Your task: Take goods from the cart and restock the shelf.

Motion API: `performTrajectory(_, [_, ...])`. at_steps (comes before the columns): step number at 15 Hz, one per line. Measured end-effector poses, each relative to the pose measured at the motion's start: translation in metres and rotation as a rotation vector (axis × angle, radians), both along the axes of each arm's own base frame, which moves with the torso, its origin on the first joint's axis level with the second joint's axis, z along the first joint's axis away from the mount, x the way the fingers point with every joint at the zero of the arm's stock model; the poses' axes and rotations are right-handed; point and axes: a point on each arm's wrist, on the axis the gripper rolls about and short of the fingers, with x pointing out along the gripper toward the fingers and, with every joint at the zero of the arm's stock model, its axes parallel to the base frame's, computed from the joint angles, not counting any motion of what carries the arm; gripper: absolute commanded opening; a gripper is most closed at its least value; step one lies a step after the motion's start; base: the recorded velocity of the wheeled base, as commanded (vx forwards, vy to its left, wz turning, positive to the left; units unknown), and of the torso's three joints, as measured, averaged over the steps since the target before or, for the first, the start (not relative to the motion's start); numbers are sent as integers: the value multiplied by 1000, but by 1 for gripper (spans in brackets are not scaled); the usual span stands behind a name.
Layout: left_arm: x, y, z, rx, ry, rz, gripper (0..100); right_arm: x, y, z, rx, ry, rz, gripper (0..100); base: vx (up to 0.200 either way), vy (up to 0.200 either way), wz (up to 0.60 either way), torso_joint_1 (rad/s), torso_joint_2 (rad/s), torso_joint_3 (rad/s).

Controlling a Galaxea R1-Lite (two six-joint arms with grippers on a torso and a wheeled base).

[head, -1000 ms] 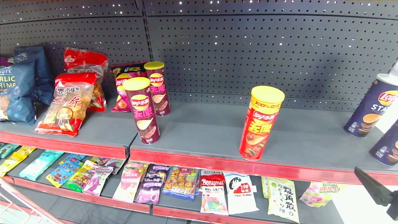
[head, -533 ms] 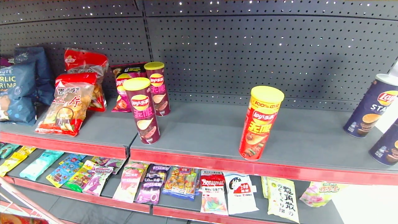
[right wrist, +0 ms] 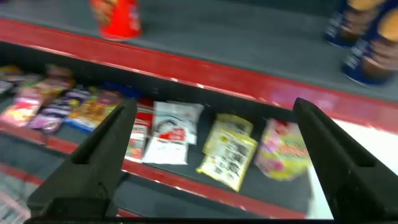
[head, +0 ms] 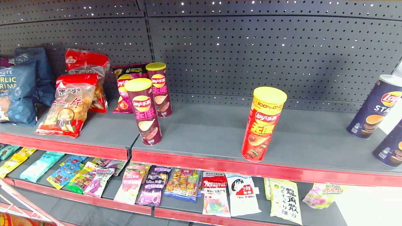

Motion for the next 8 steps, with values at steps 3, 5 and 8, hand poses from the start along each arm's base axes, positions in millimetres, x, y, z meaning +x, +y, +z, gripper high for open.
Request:
performTrajectory(3, [1,0,-1,3,10,3,0,1,1,-3,8,9,-29,100,0,0,0,0,0,0])
performTrajectory(5, [1,0,-2,3,9,4,0,0,2,-4,12,6,-122,100,0,0,0,0,0,0])
performTrajectory(8, [0,0,-2,2,6,6,0,-5,2,-5,23,-59,-141,100,0,0,0,0,0,0])
